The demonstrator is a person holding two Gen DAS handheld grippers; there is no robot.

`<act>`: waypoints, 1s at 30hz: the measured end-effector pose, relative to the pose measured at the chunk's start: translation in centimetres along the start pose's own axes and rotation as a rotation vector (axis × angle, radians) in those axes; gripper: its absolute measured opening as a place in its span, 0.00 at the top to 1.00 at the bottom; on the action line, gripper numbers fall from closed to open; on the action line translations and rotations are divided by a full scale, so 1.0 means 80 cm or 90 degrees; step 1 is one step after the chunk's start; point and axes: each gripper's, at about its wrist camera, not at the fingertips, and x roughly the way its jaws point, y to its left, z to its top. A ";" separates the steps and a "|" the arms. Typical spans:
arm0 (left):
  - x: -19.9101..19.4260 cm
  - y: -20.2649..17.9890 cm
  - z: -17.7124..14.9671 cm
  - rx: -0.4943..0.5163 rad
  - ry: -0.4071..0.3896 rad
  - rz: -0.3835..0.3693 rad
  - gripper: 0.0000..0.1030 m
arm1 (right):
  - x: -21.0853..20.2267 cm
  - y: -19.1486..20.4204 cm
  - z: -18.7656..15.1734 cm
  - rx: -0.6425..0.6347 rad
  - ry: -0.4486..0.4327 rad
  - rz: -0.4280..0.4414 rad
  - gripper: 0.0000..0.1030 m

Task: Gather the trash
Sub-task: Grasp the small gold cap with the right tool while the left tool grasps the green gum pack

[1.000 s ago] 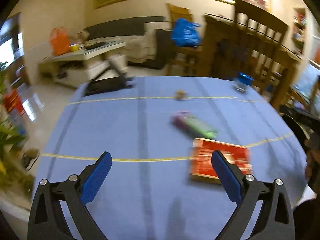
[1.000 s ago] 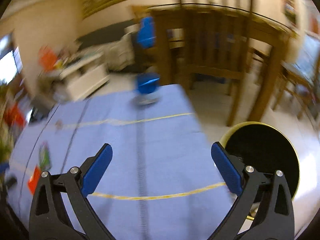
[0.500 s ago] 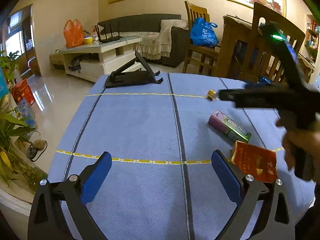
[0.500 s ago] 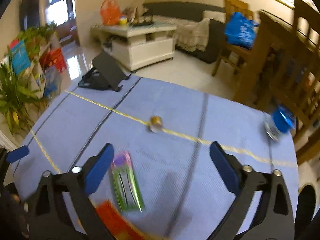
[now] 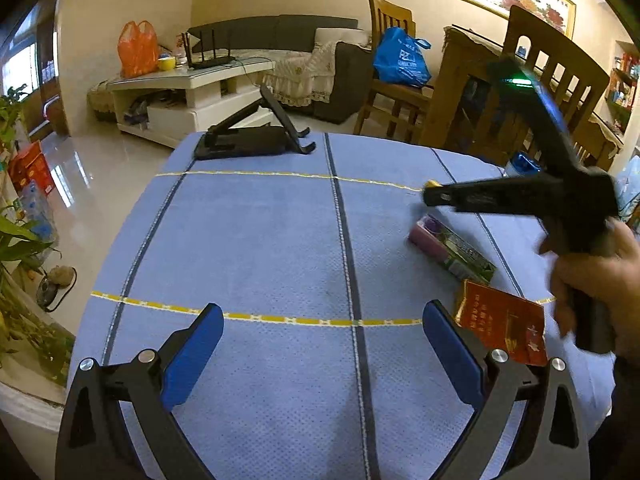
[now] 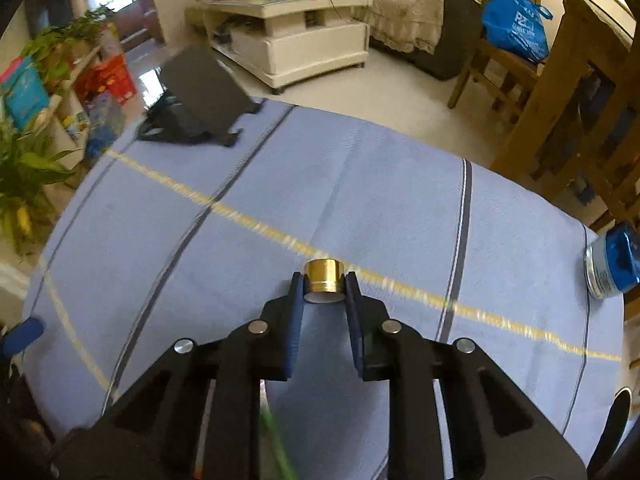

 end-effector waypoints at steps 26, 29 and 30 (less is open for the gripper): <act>0.121 -0.154 0.074 -0.017 0.194 0.068 0.46 | -0.156 -0.169 -0.171 0.247 -0.158 0.134 0.80; 0.118 -0.144 0.075 -0.058 0.196 0.077 0.65 | -0.158 -0.166 -0.166 0.247 -0.170 0.127 0.80; 0.116 -0.137 0.075 -0.075 0.198 0.063 0.67 | -0.161 -0.169 -0.168 0.252 -0.176 0.127 0.80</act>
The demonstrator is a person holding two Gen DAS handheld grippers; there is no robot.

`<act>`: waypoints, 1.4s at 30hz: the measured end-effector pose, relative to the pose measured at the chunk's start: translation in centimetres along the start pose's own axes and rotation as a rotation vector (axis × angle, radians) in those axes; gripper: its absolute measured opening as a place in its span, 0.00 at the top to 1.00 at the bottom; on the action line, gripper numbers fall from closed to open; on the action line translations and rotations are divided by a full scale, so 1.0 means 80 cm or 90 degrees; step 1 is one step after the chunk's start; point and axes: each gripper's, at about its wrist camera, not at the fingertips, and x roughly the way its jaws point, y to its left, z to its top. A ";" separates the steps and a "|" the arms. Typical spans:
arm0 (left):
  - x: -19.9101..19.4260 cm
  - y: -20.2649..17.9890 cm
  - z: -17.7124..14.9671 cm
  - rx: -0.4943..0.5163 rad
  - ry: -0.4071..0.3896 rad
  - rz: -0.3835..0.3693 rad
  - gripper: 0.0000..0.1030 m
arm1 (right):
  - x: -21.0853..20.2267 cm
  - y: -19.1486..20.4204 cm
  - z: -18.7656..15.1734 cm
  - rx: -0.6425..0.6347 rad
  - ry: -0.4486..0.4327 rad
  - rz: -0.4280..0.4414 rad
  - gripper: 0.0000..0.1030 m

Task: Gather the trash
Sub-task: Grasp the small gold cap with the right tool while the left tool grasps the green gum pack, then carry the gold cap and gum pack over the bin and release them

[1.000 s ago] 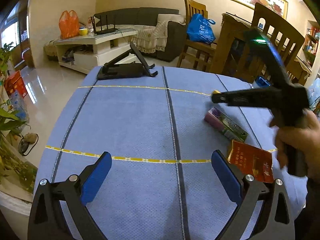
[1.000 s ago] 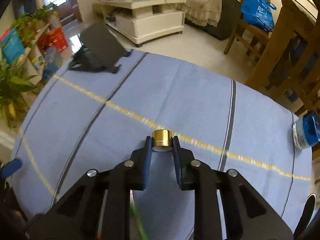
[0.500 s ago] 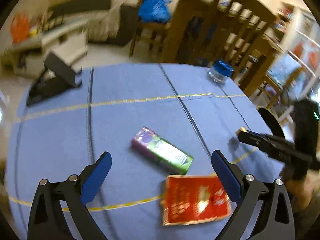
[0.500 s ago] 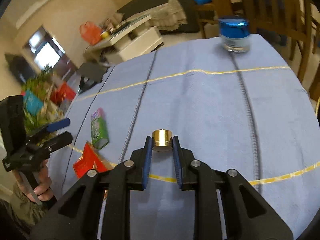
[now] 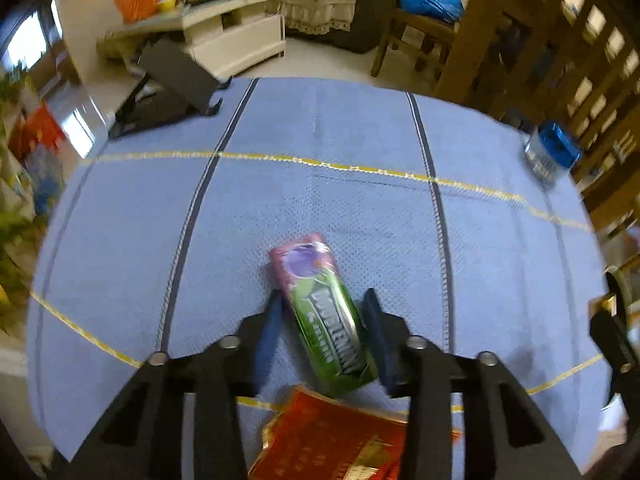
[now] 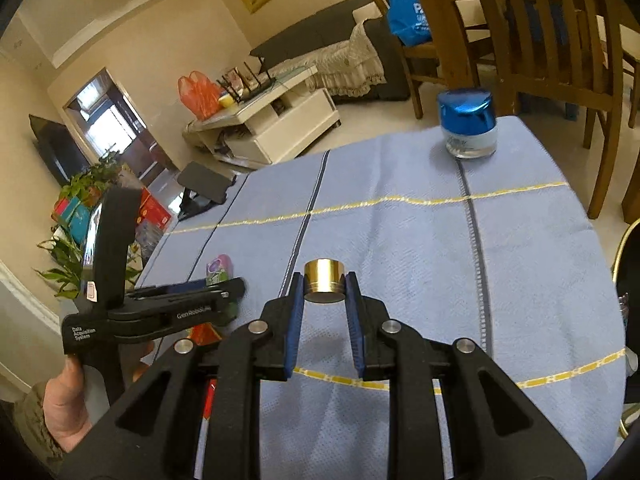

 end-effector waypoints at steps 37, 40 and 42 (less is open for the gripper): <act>-0.112 -0.296 -0.091 0.315 -0.213 -0.069 0.69 | -0.205 -0.237 -0.045 0.214 -0.155 -0.302 0.80; -0.109 -0.315 -0.100 0.334 -0.205 -0.079 0.69 | -0.193 -0.260 -0.053 0.257 -0.107 -0.325 0.77; -0.104 -0.329 -0.107 0.346 -0.199 -0.084 0.69 | -0.189 -0.266 -0.054 0.273 -0.094 -0.339 0.61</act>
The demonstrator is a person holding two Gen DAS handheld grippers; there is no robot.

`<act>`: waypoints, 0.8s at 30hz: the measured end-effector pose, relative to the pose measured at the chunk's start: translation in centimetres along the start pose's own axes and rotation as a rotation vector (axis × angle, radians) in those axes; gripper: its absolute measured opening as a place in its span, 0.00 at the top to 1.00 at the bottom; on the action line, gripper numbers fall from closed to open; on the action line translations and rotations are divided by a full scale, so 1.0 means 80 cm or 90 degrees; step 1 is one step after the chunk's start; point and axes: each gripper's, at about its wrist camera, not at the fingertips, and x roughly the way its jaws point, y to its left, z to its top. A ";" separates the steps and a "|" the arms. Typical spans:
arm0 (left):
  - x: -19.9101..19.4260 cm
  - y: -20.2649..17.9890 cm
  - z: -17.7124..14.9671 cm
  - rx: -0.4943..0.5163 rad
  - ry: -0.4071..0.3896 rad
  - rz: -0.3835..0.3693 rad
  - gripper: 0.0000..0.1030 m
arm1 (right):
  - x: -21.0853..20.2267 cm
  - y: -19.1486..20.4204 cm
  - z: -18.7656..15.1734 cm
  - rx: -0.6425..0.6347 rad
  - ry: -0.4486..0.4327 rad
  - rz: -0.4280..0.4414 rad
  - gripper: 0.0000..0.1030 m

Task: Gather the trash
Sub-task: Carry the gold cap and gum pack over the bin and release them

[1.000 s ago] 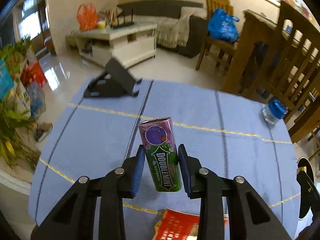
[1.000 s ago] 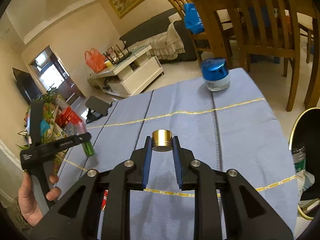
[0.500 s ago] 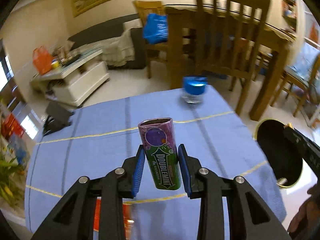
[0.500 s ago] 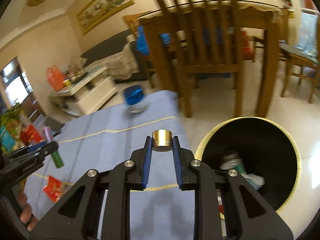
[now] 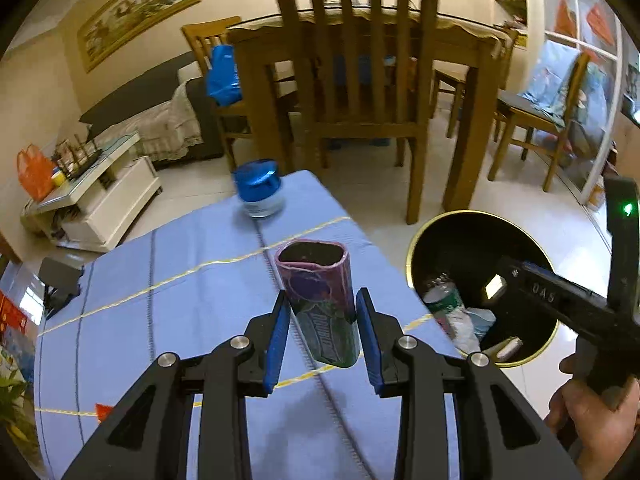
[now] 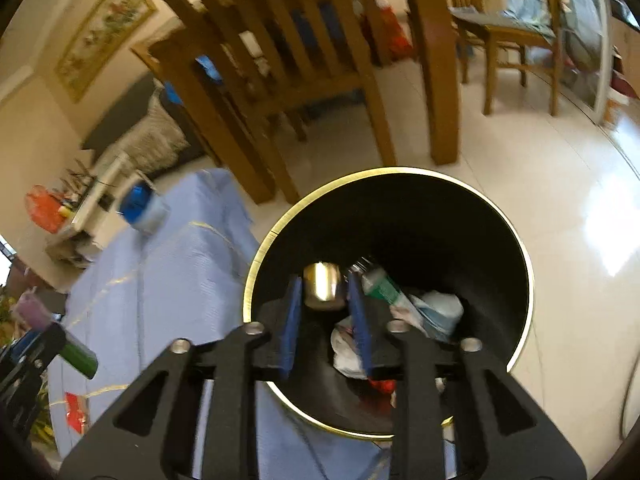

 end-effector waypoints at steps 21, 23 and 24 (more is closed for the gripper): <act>0.041 -0.115 0.026 0.087 0.008 -0.091 0.70 | -0.088 -0.099 0.008 0.220 -0.195 -0.014 0.36; 0.044 -0.125 0.028 0.097 0.006 -0.103 0.70 | -0.091 -0.104 0.008 0.228 -0.203 -0.012 0.36; 0.045 -0.130 0.029 0.104 0.004 -0.111 0.70 | -0.094 -0.108 0.008 0.236 -0.210 -0.010 0.36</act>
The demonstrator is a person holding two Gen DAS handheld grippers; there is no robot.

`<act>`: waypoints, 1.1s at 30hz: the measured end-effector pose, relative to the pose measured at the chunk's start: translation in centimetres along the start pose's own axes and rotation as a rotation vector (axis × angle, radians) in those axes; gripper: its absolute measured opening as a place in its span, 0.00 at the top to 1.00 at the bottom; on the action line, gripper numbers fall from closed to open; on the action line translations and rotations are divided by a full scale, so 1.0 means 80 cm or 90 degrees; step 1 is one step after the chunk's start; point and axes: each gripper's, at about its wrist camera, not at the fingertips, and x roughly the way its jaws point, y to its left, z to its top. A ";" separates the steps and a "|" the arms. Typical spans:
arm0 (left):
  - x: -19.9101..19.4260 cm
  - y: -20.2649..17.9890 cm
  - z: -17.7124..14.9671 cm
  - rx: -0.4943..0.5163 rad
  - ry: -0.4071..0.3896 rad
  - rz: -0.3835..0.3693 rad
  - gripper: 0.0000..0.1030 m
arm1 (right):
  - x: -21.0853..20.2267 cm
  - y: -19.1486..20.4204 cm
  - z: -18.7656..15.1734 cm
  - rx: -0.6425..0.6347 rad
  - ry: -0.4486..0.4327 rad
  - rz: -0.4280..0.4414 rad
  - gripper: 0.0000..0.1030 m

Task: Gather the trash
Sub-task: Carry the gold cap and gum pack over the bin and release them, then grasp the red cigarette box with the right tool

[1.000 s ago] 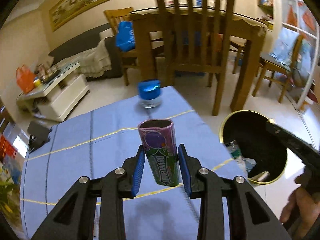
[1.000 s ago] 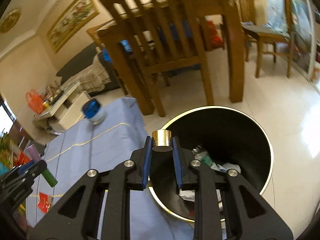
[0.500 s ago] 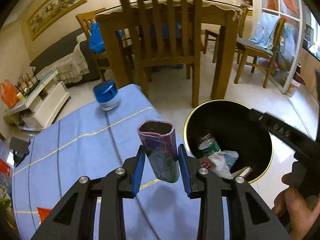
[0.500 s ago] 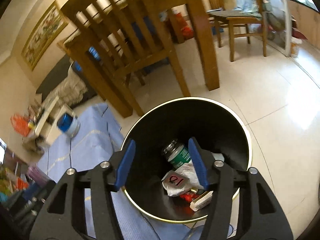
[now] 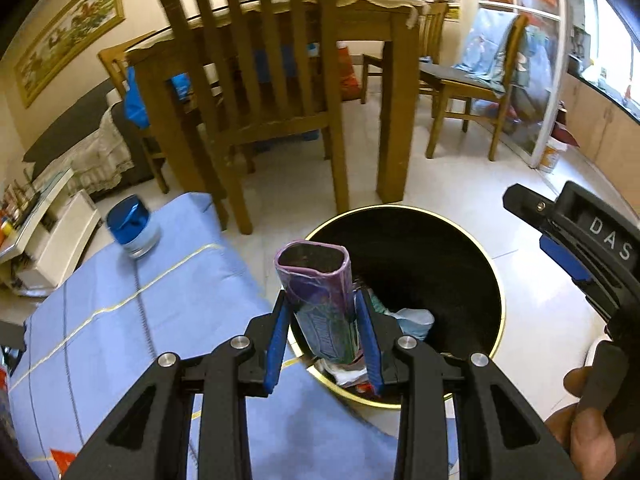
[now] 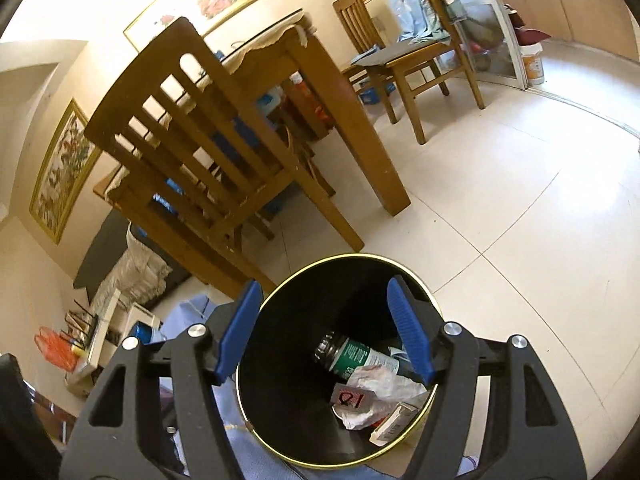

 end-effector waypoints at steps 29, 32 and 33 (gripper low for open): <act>-0.064 0.094 -0.084 -0.028 -0.018 -0.031 0.37 | 0.018 0.045 -0.019 -0.053 0.031 0.001 0.22; -0.086 0.152 -0.139 -0.074 0.005 -0.010 0.30 | 0.042 0.095 -0.046 -0.144 0.096 0.045 0.20; -0.093 0.171 -0.155 -0.095 0.014 -0.006 0.30 | 0.050 0.119 -0.061 -0.189 0.123 0.069 0.20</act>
